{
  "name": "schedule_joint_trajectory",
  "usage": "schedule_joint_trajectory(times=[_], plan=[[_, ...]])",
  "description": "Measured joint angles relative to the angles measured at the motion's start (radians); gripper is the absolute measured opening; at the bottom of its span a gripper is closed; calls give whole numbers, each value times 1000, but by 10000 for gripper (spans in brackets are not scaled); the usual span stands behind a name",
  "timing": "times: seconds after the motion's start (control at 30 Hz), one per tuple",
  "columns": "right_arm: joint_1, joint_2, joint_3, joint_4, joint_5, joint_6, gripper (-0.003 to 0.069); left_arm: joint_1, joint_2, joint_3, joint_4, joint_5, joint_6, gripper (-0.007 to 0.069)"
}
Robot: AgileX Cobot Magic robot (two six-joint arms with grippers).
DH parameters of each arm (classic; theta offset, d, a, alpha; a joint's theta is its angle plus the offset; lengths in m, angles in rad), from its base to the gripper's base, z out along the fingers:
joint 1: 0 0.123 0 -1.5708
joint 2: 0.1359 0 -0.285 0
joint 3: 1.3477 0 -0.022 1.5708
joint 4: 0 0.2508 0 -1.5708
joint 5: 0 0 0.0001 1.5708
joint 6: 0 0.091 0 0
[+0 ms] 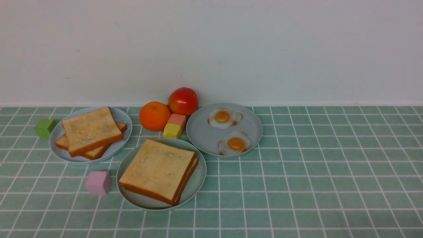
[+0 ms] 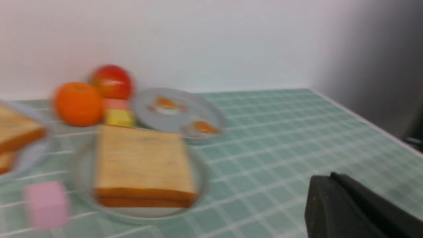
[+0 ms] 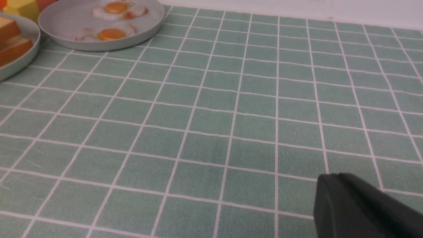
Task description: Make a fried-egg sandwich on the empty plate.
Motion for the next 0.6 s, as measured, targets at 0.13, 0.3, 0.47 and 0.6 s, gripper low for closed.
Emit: schedule_joint_trajectory(times=[0.13, 0.3, 0.47, 0.6], plan=[[0, 0, 0, 0, 0, 0, 3, 209, 0, 53, -75, -58, 105, -13], [0, 0, 0, 0, 0, 0, 6, 501, 0, 118, -227, 5, 197, -13], [0, -1, 0, 0, 0, 0, 11, 595, 0, 125, -255, 162, 200, -13], [0, -1, 0, 1, 0, 0, 15, 600, 0, 125, -260, 162, 201, -13]])
